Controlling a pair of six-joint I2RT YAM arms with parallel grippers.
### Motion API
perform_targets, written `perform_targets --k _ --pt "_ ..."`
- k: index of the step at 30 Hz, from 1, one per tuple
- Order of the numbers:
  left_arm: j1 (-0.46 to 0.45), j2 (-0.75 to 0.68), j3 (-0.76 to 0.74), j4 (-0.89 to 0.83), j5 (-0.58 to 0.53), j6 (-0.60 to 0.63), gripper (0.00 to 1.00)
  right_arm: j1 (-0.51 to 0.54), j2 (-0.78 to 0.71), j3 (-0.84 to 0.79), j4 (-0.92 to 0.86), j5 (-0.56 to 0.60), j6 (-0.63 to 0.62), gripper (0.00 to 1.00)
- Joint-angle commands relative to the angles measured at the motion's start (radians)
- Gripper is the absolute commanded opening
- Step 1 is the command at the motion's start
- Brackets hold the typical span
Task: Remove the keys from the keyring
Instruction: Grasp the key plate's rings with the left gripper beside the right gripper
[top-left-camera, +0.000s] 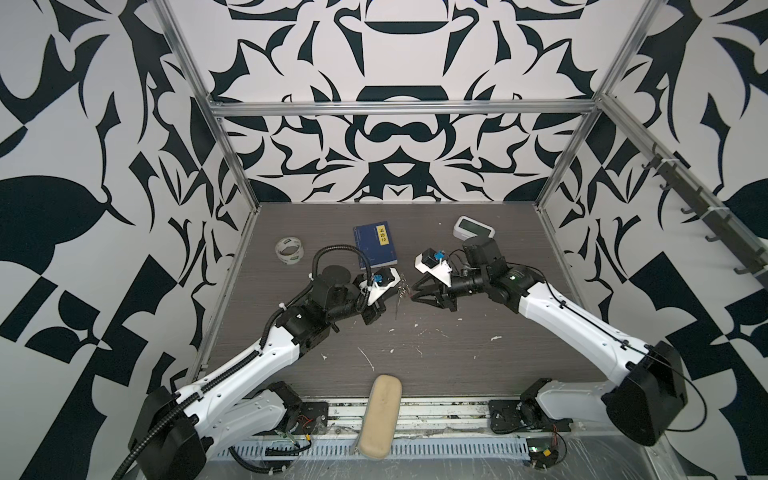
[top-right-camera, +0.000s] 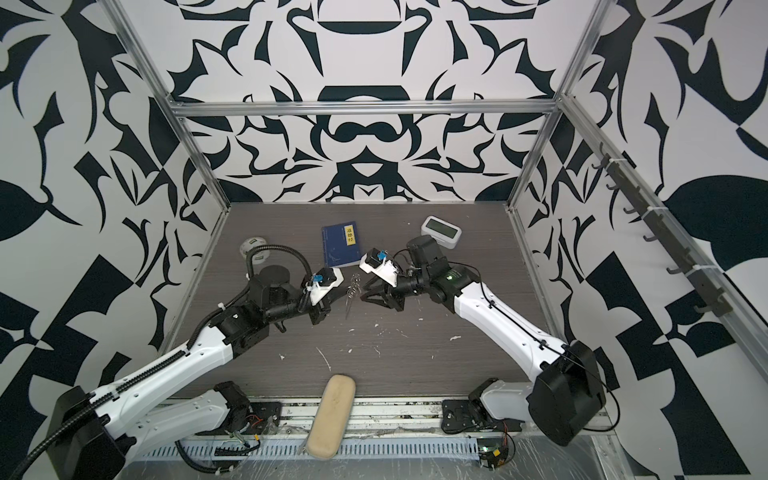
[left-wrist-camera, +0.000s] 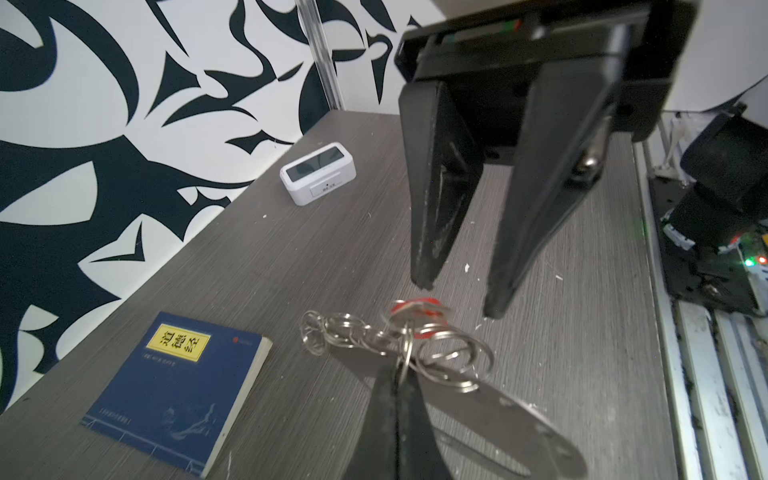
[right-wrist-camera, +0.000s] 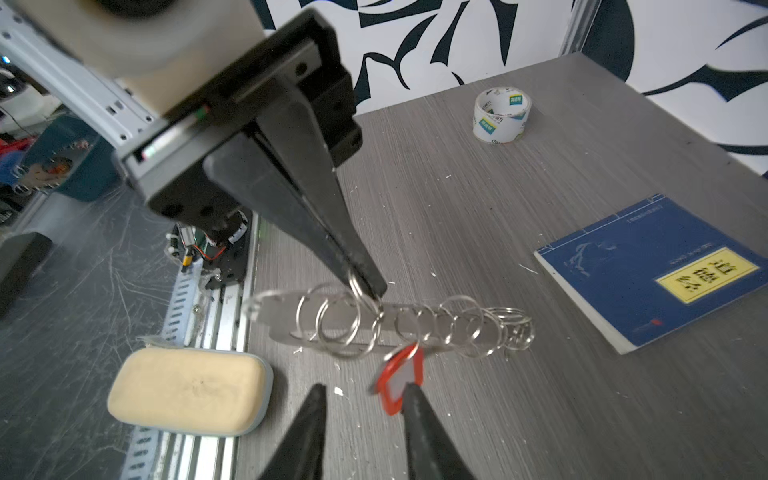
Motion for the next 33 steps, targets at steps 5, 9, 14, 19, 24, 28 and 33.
perform_targets --k 5,9,14,19,24,28,33 --pt "0.002 0.038 0.13 -0.311 0.014 0.154 0.0 0.002 -0.131 -0.061 0.093 0.025 -0.067 0.45" --pt "0.002 0.058 0.17 -0.384 0.038 0.19 0.0 0.004 -0.15 -0.107 0.228 0.024 -0.074 0.45" --pt "0.002 0.058 0.161 -0.366 0.062 0.193 0.0 0.004 -0.088 -0.093 0.304 -0.03 -0.046 0.44" --pt "0.002 0.047 0.142 -0.321 0.085 0.179 0.0 0.016 -0.035 -0.097 0.371 -0.093 -0.005 0.44" --pt "0.002 0.043 0.134 -0.303 0.095 0.176 0.0 0.032 -0.007 -0.099 0.39 -0.115 0.015 0.42" --pt "0.002 0.038 0.126 -0.299 0.098 0.173 0.0 0.04 0.006 -0.096 0.388 -0.124 0.023 0.4" --pt "0.002 0.034 0.12 -0.282 0.102 0.167 0.0 0.042 0.029 -0.088 0.37 -0.126 0.02 0.39"
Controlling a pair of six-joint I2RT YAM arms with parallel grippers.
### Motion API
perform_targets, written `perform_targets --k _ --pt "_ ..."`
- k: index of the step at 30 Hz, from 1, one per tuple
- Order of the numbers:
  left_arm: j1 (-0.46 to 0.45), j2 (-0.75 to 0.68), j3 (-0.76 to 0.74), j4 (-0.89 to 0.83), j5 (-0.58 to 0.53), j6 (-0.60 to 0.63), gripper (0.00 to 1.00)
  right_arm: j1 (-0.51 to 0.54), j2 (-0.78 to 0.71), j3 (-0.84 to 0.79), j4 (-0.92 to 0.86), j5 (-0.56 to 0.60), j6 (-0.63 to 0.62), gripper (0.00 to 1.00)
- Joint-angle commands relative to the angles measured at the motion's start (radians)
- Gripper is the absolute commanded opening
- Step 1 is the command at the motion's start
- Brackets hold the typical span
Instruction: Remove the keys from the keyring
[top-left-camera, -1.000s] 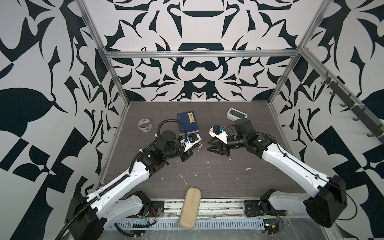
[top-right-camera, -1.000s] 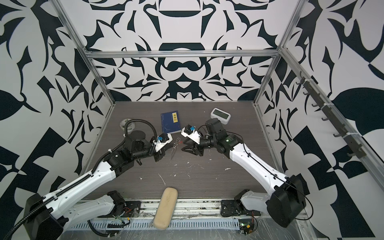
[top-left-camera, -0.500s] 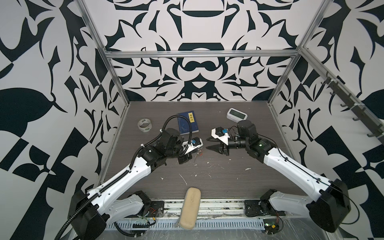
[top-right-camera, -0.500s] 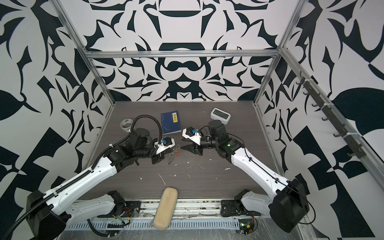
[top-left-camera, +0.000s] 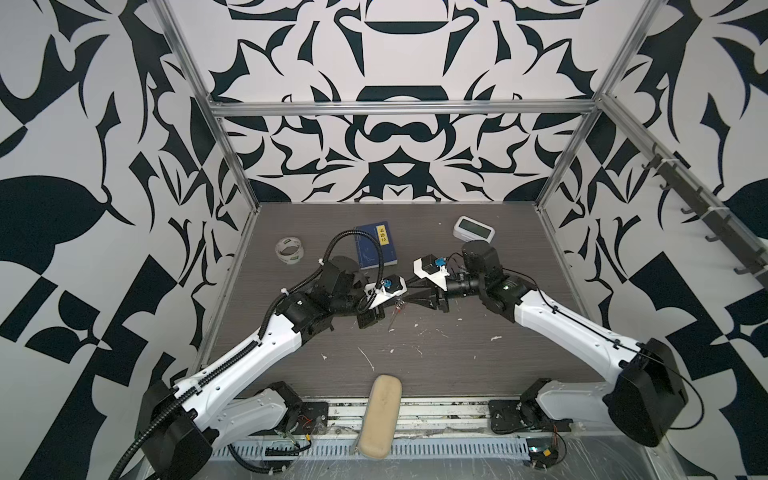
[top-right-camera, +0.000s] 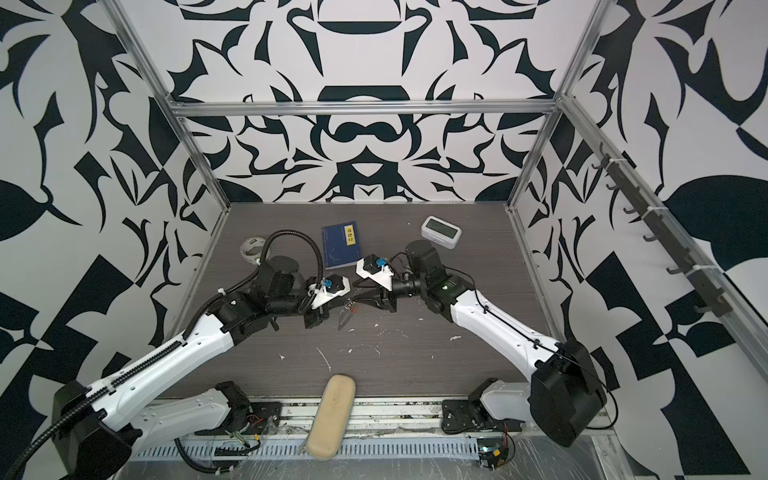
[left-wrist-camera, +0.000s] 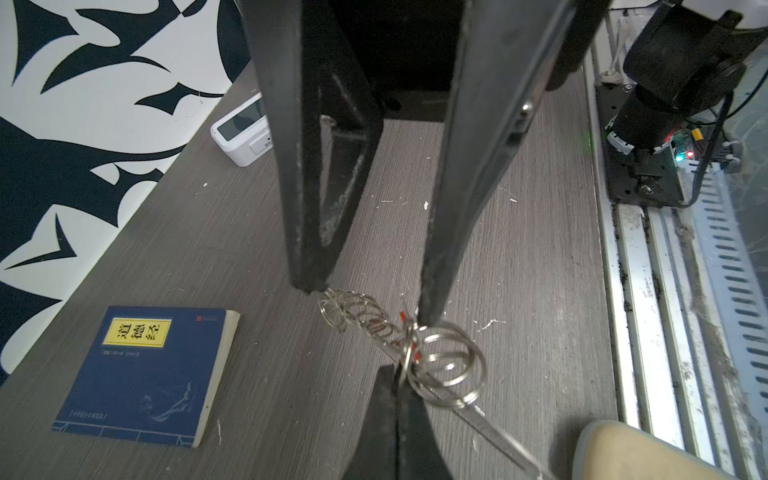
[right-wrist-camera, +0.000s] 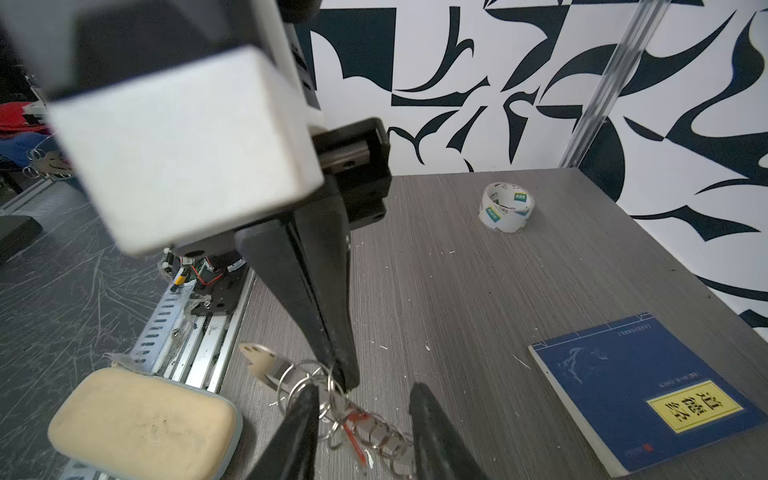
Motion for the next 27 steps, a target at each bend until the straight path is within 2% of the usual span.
perform_targets --k 1,6,11,15,16,18,19,20,23,25,27 --pt "0.002 -0.021 -0.017 0.034 0.031 -0.004 0.0 0.005 0.009 0.02 0.021 -0.025 0.008 0.39" --pt "0.002 -0.023 -0.023 0.047 0.038 -0.007 0.0 0.011 0.029 0.032 0.017 -0.022 0.007 0.36" --pt "0.002 -0.03 -0.032 0.065 0.038 -0.011 0.0 0.015 0.042 0.043 0.006 -0.021 0.006 0.21" --pt "0.002 -0.034 -0.037 0.078 0.041 -0.019 0.0 0.018 0.046 0.045 -0.001 -0.024 0.005 0.19" --pt "0.002 -0.034 -0.036 0.079 0.041 -0.019 0.0 0.018 0.046 0.045 -0.002 -0.024 0.006 0.14" --pt "0.002 -0.035 -0.036 0.081 0.041 -0.021 0.0 0.02 0.045 0.045 -0.002 -0.027 0.003 0.0" --pt "0.002 -0.038 -0.039 0.086 0.041 -0.024 0.0 0.02 0.044 0.044 -0.002 -0.026 0.002 0.0" --pt "0.002 -0.04 -0.044 0.098 0.038 -0.036 0.04 0.019 0.04 0.044 -0.003 -0.02 -0.003 0.0" --pt "0.017 -0.086 -0.098 0.205 0.018 -0.104 0.28 0.01 0.006 0.017 0.047 -0.022 0.002 0.0" --pt "0.044 -0.133 -0.15 0.307 0.035 -0.159 0.34 -0.005 -0.017 -0.026 0.167 -0.041 0.07 0.0" --pt "0.075 -0.178 -0.198 0.392 0.067 -0.213 0.36 -0.014 -0.022 -0.043 0.253 -0.068 0.126 0.0"
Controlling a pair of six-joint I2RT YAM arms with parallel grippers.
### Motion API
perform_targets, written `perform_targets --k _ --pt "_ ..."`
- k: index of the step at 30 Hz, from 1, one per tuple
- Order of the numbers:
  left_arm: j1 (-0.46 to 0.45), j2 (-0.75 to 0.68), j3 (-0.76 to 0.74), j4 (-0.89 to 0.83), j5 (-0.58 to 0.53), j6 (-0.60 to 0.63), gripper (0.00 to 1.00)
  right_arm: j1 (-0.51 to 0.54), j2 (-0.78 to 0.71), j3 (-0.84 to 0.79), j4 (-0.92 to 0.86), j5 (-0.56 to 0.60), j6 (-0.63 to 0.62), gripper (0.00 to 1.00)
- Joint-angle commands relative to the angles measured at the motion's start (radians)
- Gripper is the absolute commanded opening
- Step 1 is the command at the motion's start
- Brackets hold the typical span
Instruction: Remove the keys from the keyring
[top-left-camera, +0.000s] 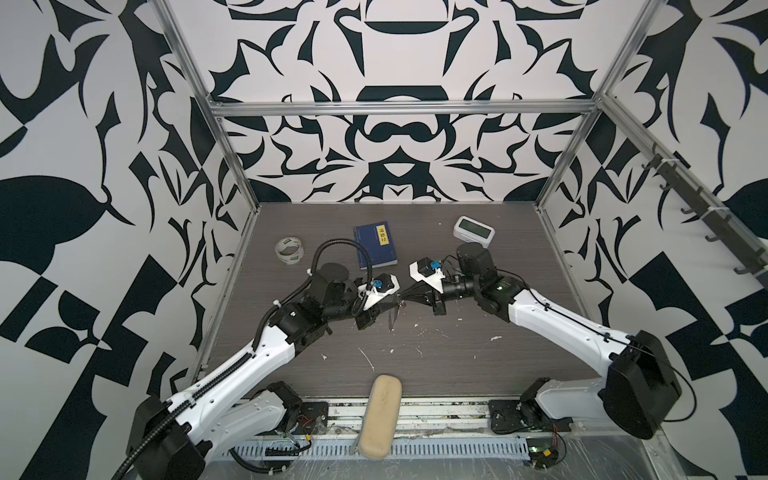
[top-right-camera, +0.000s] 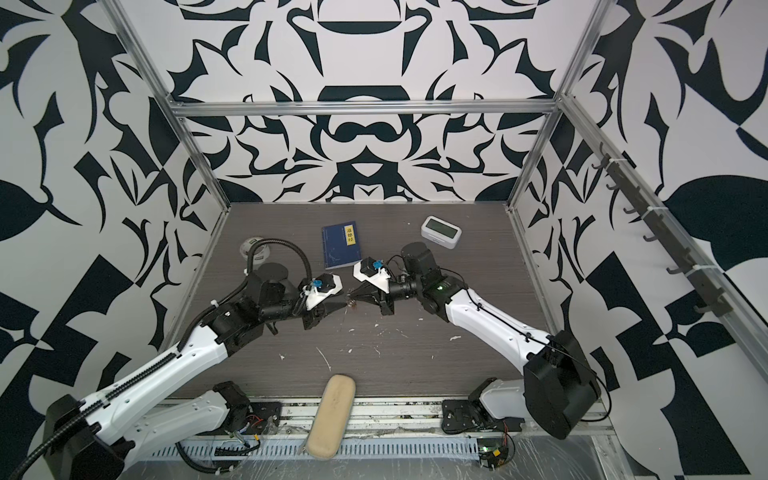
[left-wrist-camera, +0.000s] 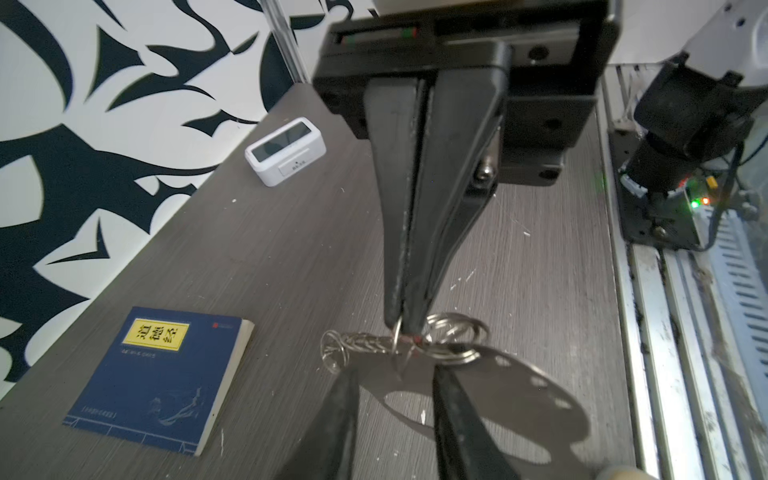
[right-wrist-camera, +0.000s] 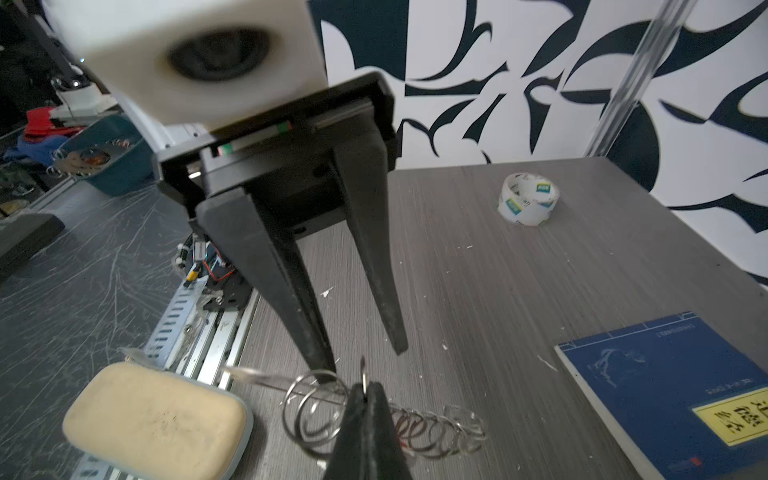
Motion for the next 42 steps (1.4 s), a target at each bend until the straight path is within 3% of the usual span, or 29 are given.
perform_targets --k 1,11,19,28,37,42 --pt "0.051 -0.074 -0.058 0.208 0.065 -0.116 0.37 -0.014 -0.044 -0.014 0.216 -0.052 0.116 0.0" --pt "0.18 -0.122 -0.131 0.461 0.188 -0.339 0.35 -0.017 -0.019 -0.115 0.706 -0.046 0.402 0.0" --pt "0.19 -0.015 -0.078 0.558 0.277 -0.387 0.34 -0.017 0.012 -0.123 0.904 -0.02 0.5 0.0" --pt "0.187 0.046 -0.087 0.736 0.314 -0.492 0.31 -0.017 0.131 -0.138 1.247 -0.001 0.714 0.0" --pt "0.165 0.039 -0.095 0.731 0.307 -0.503 0.31 -0.016 0.205 -0.108 1.336 -0.009 0.793 0.0" --pt "0.165 0.041 -0.1 0.732 0.29 -0.494 0.25 -0.016 0.219 -0.089 1.336 -0.025 0.82 0.0"
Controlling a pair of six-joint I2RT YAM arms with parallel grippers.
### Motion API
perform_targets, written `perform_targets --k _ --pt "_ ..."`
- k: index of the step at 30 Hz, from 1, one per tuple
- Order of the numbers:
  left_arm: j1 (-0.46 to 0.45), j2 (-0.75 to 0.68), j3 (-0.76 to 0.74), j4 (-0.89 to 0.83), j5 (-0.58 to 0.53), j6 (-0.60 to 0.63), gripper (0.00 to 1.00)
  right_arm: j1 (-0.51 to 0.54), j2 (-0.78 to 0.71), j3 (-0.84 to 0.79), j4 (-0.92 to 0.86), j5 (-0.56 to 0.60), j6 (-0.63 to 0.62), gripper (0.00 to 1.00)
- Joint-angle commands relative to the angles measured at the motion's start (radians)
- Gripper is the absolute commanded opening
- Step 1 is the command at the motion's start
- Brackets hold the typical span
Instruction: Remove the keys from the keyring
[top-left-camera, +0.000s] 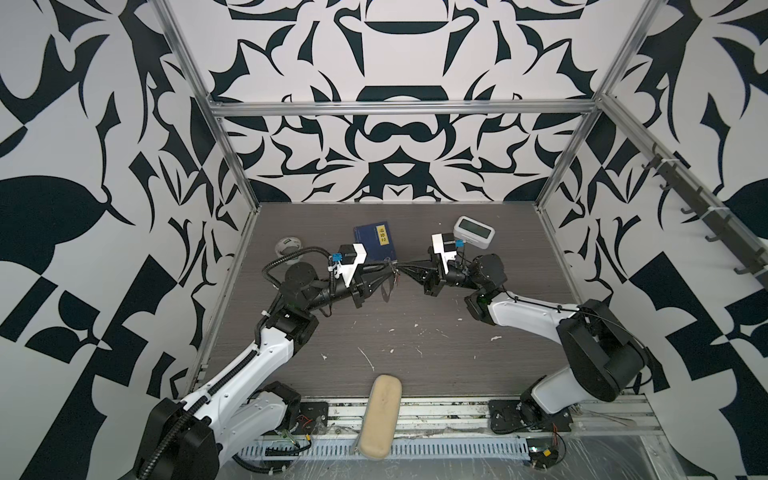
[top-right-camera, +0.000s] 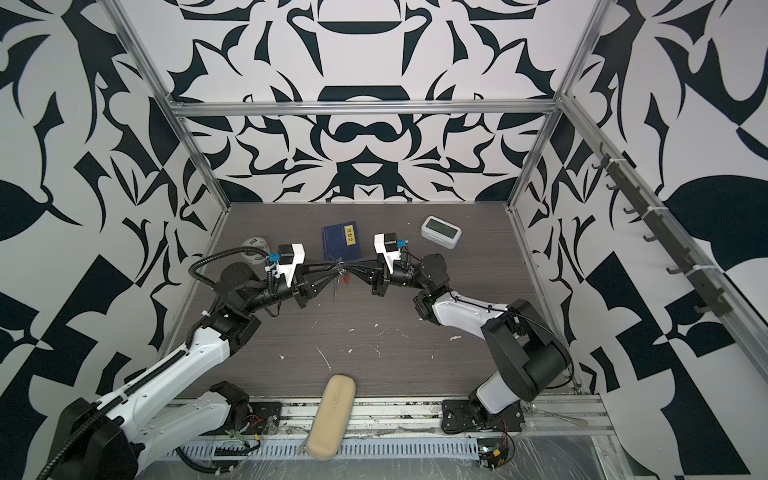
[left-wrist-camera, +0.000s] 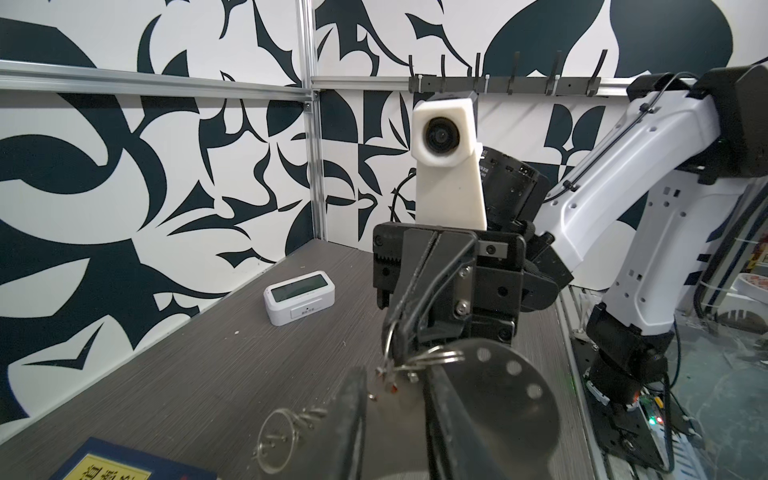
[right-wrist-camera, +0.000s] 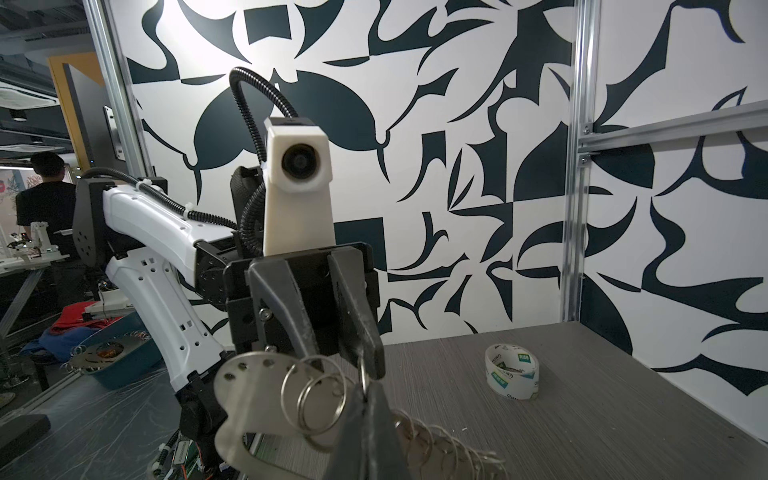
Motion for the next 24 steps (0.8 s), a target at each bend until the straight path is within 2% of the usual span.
perform_targets --k 1,9,19,21,22,24 --pt "-0.007 -0.002 0.011 0.04 0.011 -0.006 0.23 0.003 -0.008 0.055 0.085 -0.016 0.047 0.0" --pt "-0.007 0.023 0.031 0.046 0.026 -0.001 0.07 0.005 0.003 0.078 0.085 -0.056 0.096 0.0" --pt "-0.009 0.027 0.035 0.044 0.034 -0.011 0.11 0.011 0.005 0.08 0.085 -0.071 0.114 0.0" --pt "-0.009 0.026 0.035 0.04 0.034 -0.011 0.07 0.012 0.007 0.083 0.085 -0.072 0.114 0.0" --pt "-0.009 0.024 0.034 0.038 0.035 -0.009 0.01 0.012 0.006 0.085 0.086 -0.072 0.114 0.0" --pt "-0.009 0.017 0.035 0.027 0.037 0.0 0.0 0.012 0.005 0.083 0.086 -0.073 0.116 0.0"
